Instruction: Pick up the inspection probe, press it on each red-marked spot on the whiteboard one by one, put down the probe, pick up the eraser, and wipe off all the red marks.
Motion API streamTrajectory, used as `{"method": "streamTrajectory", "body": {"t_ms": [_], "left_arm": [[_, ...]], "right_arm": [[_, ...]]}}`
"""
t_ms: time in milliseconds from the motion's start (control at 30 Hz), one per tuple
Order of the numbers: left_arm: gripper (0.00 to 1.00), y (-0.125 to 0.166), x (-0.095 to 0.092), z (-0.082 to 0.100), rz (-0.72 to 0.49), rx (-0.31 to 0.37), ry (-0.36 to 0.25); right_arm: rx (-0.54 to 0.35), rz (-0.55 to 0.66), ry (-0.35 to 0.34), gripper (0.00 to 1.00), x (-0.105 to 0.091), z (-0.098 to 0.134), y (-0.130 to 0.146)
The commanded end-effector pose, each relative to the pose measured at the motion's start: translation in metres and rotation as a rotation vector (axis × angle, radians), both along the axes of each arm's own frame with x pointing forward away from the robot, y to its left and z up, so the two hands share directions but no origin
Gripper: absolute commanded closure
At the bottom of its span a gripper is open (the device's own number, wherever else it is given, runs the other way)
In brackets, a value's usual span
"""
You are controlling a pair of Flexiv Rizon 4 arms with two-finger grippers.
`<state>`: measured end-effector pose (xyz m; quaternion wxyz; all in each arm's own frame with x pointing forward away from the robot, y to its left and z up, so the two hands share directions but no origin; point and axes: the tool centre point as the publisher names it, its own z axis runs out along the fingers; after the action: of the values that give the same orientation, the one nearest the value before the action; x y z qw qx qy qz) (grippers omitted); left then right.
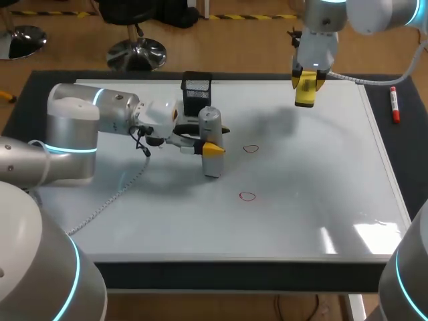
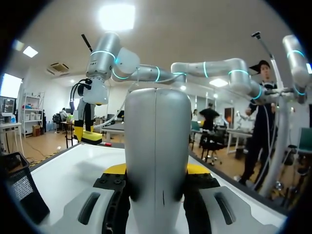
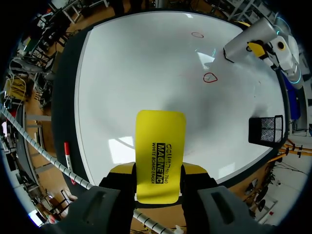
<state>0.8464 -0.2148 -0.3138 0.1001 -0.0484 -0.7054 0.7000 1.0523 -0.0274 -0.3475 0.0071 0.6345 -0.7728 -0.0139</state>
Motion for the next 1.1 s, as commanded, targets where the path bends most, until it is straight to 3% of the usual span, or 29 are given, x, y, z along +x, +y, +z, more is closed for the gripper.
{"method": "streamTrajectory", "body": {"t_ms": [33,833,1100], "left_arm": [[1.00,0.000,0.000,-0.006,-0.005,-0.007,-0.002],[1.00,-0.001,-0.005,-0.004,-0.002,-0.013,-0.010],[1.00,0.000,-0.003,0.009,0.004,-0.020,-0.031]], "right_arm": [[-0.003,0.002,-0.002,1.00,0.000,0.001,-0.001],[-0.003,0.002,-0.002,1.00,0.000,0.001,-0.001],[-0.003,0.002,-0.002,1.00,0.000,0.001,-0.001]]}}
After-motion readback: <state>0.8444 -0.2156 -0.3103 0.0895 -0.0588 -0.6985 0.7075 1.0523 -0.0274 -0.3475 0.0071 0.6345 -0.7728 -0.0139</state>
